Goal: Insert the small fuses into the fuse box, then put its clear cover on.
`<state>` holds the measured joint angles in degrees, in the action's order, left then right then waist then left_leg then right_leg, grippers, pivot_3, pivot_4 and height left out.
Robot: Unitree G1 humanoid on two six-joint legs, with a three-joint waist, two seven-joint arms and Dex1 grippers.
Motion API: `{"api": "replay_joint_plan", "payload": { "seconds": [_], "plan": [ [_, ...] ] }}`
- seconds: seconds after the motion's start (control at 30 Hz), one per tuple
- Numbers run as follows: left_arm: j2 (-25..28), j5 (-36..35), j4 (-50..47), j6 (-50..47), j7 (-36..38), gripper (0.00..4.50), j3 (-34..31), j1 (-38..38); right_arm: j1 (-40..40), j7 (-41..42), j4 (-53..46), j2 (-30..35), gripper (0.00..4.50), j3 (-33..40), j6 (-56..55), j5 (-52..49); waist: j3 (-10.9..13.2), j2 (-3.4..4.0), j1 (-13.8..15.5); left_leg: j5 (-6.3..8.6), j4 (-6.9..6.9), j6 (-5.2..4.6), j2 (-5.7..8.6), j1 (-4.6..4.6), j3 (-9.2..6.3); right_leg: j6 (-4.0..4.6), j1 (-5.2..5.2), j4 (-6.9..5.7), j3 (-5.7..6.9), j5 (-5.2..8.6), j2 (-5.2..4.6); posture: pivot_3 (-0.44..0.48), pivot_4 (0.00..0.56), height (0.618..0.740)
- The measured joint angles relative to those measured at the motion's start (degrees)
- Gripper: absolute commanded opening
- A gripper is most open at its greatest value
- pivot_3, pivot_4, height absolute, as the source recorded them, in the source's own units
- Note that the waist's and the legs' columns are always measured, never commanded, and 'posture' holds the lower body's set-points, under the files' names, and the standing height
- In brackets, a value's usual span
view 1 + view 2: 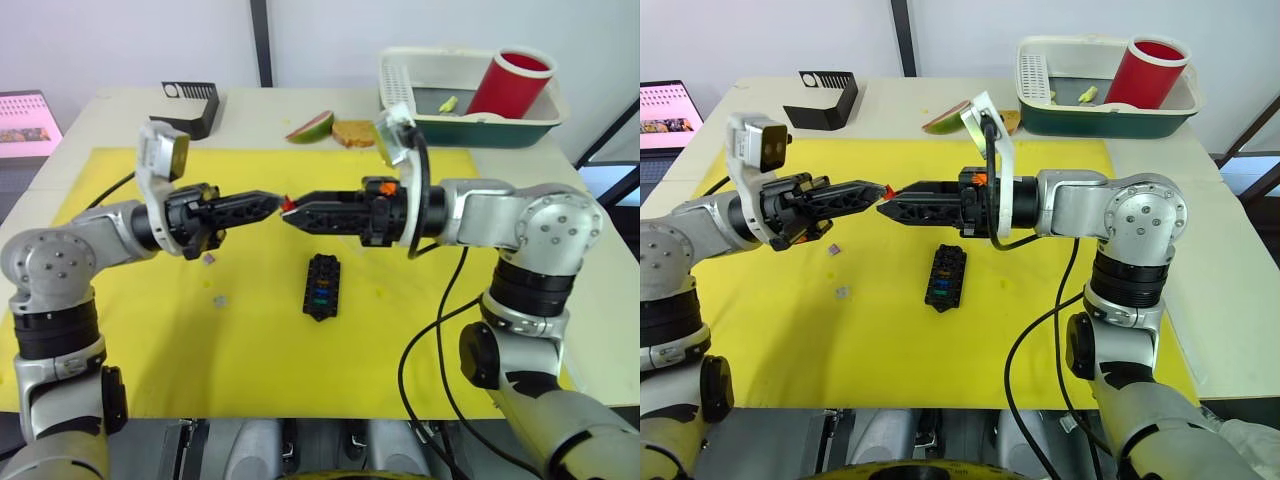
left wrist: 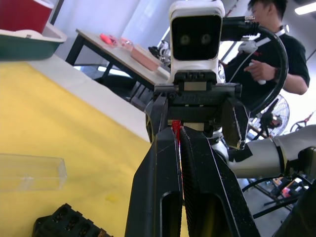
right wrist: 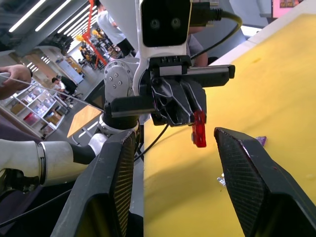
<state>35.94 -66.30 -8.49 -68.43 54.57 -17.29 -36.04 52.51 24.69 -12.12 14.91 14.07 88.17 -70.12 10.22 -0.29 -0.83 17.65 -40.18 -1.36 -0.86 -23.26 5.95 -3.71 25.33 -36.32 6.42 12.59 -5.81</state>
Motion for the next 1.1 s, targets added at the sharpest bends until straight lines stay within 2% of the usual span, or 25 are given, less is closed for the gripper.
{"api": "replay_joint_plan", "payload": {
  "seconds": [0.07, 0.17, 0.2, 0.47, 0.6, 0.63, 0.67, 0.77, 0.83, 0.9, 1.0, 1.1],
  "plan": [
    [0.1, -0.2, 0.0, 0.3, 0.0, 0.00, 0.0, 0.1, 0.0, -0.4, 0.0, 0.1, 1.83, -0.4, -0.3, -0.4, 0.0, 0.00, 0.0, 0.00, 0.00, 0.00, 0.00, 0.00, 0.00, 0.00, 0.00, 0.00, 0.00, 0.00, 0.00, 0.000, 0.150, 0.740],
    [0.1, -1.1, -0.2, 0.3, 0.3, 0.00, 0.0, 0.4, 0.0, -1.3, 0.1, 0.7, 0.38, -0.7, -0.5, -0.5, 0.0, 0.00, 0.0, 0.00, 0.00, 0.00, 0.00, -0.01, 0.00, 0.00, 0.00, 0.01, 0.00, 0.00, 0.00, 0.000, 0.150, 0.740],
    [0.1, -1.5, -0.3, 0.4, 0.2, 0.00, 0.0, 0.4, -0.1, -1.6, 0.1, 0.9, 0.02, -0.8, -0.8, -0.6, 0.0, 0.00, 0.0, 0.00, 0.00, 0.00, 0.00, -0.01, 0.00, 0.00, 0.00, 0.01, 0.00, 0.00, 0.00, 0.000, 0.150, 0.740],
    [1.1, -1.6, -0.8, 1.9, 0.2, 0.00, 0.9, 1.7, -0.1, -1.9, 0.1, 2.3, 0.02, -2.7, -1.7, -1.0, 0.0, 0.00, 0.0, 0.00, 0.02, 0.00, 0.00, 0.00, 0.00, 0.00, 0.00, 0.02, 0.00, 0.00, 0.00, 0.000, 0.150, 0.740],
    [5.4, 3.6, -3.5, 5.8, 2.9, 0.00, 5.7, 2.9, -0.1, 1.7, -2.1, 8.2, 0.02, -9.3, -3.4, 2.1, 0.0, 0.00, 0.1, 0.01, 0.05, -0.01, 0.01, -0.01, 0.00, 0.00, -0.01, 0.09, 0.00, 0.00, 0.01, 0.000, 0.150, 0.740],
    [7.1, 6.1, -4.4, 7.6, 4.2, 0.69, 8.1, 3.5, 0.1, 4.1, -3.6, 11.6, 0.00, -13.3, -5.3, 4.7, 0.0, 0.01, 0.1, 0.01, 0.06, -0.01, 0.02, -0.02, 0.01, 0.00, 0.01, 0.11, 0.00, 0.00, 0.01, 0.000, 0.150, 0.740],
    [9.3, 9.2, -4.8, 9.7, 5.5, 0.98, 10.0, 4.5, 0.2, 7.2, -5.8, 16.1, 0.00, -18.0, -8.1, 8.3, 0.0, 0.02, 0.0, 0.01, 0.08, -0.01, 0.03, -0.02, 0.02, -0.01, 0.03, 0.12, 0.00, 0.01, 0.02, 0.000, 0.150, 0.740],
    [14.1, 18.6, -4.6, 17.3, 9.9, 2.51, 15.4, 6.6, 0.2, 16.8, -8.1, 26.3, 0.00, -28.5, -18.2, 19.7, 0.0, 0.02, 0.1, 0.01, 0.12, -0.01, 0.01, -0.03, 0.03, -0.02, 0.05, 0.19, -0.01, 0.01, 0.07, 0.000, 0.150, 0.740],
    [15.3, 25.4, -4.5, 24.2, 12.8, 3.58, 19.9, 7.0, 0.3, 23.1, -7.9, 29.0, 0.00, -34.9, -25.8, 27.1, 0.0, 0.02, 0.1, 0.01, 0.11, -0.01, -0.01, -0.03, 0.04, -0.02, 0.05, 0.20, -0.02, 0.02, 0.08, 0.000, 0.150, 0.740],
    [14.8, 30.7, -3.6, 30.2, 14.8, 4.45, 23.6, 7.1, 0.8, 27.9, -7.0, 29.6, 0.00, -39.7, -31.0, 32.4, 0.0, 0.02, 0.1, 0.01, 0.10, -0.01, -0.03, -0.04, 0.04, -0.02, 0.06, 0.19, -0.02, 0.01, 0.09, 0.000, 0.150, 0.740],
    [12.5, 37.2, -0.6, 39.0, 16.9, 4.45, 27.5, 7.1, 1.9, 32.9, -4.9, 29.8, 0.00, -44.3, -35.8, 38.9, 0.0, 0.00, 0.2, 0.01, 0.08, -0.01, -0.04, -0.09, 0.06, -0.01, 0.09, 0.19, -0.02, 0.01, 0.09, 0.000, 0.150, 0.740],
    [10.5, 41.6, 2.4, 45.7, 18.1, 4.45, 28.7, 7.0, 2.2, 35.2, -3.2, 29.6, 0.00, -46.2, -37.2, 43.2, 0.0, 0.00, 0.2, 0.01, 0.06, -0.02, -0.05, -0.10, 0.06, -0.01, 0.09, 0.19, 0.00, 0.01, 0.08, 0.000, 0.150, 0.740]
  ]
}}
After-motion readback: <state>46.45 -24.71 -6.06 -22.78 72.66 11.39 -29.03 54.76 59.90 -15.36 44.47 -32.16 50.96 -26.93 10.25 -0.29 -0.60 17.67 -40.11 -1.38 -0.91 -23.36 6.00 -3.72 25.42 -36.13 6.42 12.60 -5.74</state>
